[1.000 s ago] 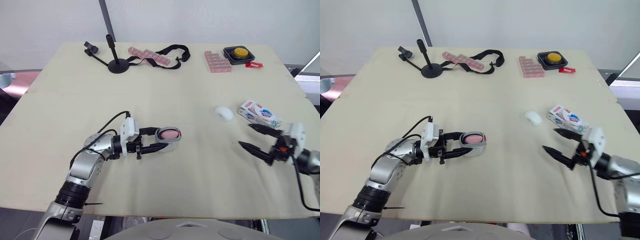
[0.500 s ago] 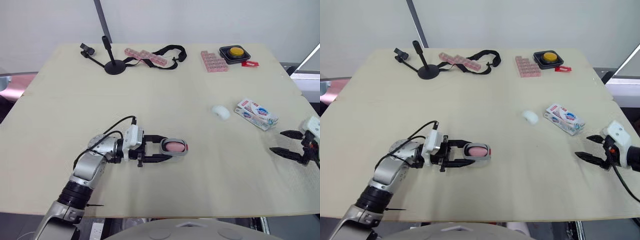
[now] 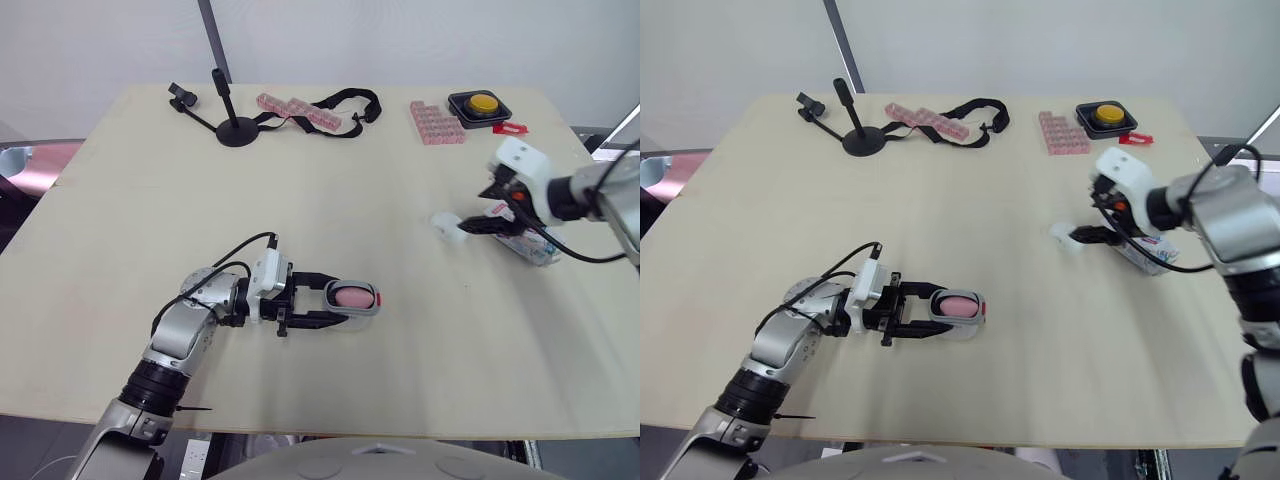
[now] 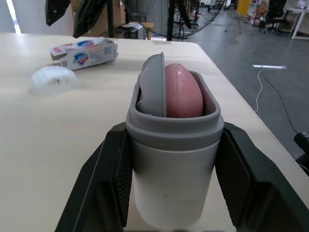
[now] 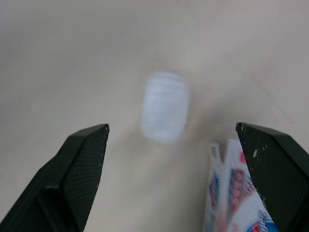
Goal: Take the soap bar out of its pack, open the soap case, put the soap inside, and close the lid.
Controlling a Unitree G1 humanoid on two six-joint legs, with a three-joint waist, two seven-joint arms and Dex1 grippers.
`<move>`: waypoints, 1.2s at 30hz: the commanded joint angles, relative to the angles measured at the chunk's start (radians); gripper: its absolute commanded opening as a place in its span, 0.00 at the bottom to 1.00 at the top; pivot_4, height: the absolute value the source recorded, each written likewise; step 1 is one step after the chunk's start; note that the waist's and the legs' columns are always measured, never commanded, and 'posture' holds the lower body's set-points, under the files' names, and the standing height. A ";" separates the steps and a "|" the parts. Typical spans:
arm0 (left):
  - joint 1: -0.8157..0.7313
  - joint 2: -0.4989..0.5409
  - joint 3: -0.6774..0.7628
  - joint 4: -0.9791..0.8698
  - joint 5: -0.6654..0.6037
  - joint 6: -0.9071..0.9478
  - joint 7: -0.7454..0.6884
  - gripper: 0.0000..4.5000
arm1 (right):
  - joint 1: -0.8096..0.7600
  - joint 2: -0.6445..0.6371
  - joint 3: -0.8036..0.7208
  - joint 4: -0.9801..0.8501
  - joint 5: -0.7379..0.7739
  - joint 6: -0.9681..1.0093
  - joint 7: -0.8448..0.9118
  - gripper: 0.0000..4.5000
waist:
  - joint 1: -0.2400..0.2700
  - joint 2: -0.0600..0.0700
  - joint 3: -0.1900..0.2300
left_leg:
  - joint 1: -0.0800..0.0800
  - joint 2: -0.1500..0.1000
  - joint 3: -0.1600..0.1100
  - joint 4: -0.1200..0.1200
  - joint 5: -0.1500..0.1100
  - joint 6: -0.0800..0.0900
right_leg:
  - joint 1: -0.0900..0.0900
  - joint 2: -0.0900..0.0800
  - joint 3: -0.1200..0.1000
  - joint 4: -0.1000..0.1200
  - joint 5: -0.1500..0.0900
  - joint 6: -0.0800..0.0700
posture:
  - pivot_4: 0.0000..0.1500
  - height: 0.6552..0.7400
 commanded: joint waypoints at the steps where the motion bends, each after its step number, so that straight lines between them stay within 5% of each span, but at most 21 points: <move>1: 0.008 0.003 0.008 -0.008 -0.019 -0.019 -0.011 0.42 | -0.086 0.031 0.035 0.043 -0.013 0.007 -0.003 0.99 | 0.000 0.000 0.000 | 0.000 0.000 0.000 0.000 0.000 0.000 | 0.000 0.000 0.000 0.001 0.000 0.000 | 1.00 1.00; 14: 0.008 0.000 0.008 0.004 -0.032 -0.034 -0.059 0.42 | -0.126 0.171 0.120 0.232 -0.069 -0.053 -0.049 0.99 | -0.003 0.000 0.000 | -0.005 0.000 0.001 0.000 0.001 0.000 | 0.000 0.000 0.000 0.003 0.000 0.000 | 1.00 1.00; 36: 0.005 -0.001 0.007 -0.009 -0.031 -0.019 -0.043 0.42 | -0.082 0.200 0.128 0.316 -0.090 -0.058 -0.075 0.99 | -0.004 0.000 0.000 | -0.005 0.000 0.001 0.001 0.001 0.001 | 0.000 0.000 0.001 0.004 0.000 0.000 | 1.00 1.00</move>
